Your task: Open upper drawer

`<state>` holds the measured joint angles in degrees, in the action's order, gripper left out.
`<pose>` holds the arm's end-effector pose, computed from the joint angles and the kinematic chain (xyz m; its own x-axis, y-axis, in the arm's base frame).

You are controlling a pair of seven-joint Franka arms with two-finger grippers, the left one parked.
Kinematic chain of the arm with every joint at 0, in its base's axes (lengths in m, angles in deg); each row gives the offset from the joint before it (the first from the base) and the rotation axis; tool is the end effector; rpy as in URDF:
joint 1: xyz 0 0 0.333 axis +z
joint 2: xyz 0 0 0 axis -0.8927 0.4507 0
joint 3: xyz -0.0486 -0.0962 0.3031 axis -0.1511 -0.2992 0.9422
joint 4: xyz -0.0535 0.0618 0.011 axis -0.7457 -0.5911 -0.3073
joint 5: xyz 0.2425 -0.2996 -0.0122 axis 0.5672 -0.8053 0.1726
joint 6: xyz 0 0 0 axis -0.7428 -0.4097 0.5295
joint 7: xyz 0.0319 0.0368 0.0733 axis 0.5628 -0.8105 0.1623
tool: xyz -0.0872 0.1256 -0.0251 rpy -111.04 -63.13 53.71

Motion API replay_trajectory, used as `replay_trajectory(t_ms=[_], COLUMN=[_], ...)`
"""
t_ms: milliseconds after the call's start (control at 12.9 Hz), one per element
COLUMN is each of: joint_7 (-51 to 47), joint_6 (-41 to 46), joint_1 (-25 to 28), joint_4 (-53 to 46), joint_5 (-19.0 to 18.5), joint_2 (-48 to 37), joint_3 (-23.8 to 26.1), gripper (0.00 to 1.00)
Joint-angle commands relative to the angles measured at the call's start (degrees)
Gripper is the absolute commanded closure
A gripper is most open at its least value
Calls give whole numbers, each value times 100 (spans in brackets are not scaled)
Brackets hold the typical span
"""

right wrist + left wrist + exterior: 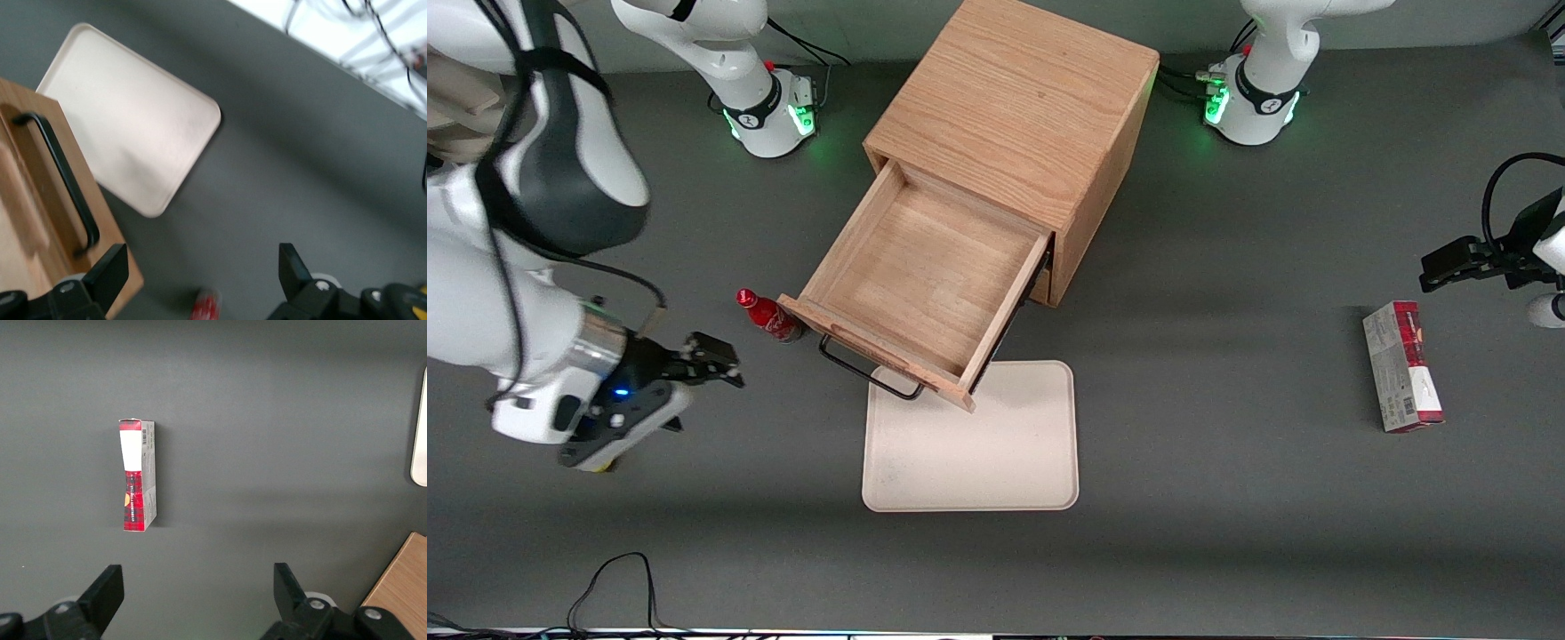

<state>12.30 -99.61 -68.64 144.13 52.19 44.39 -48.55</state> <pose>0.6776 0.1144 0.4849 0.8647 0.4890 0.1148 0.5009 -0.8567 -0.1235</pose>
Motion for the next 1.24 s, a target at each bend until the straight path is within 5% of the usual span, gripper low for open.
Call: replay_trajectory(t_ms=[0, 388, 699, 1165], joint_7=[-80, -2063, -2243, -2698], joint_6=[346, 487, 505, 733], joint_1=[69, 51, 42, 42], joint_4=[370, 2538, 3587, 3167], joint_5=[220, 255, 255, -35], joint_2=[-492, -2442, -3639, -3439], joint_3=[-558, -1167, -1369, -1299], gripper=[0, 0, 0, 0])
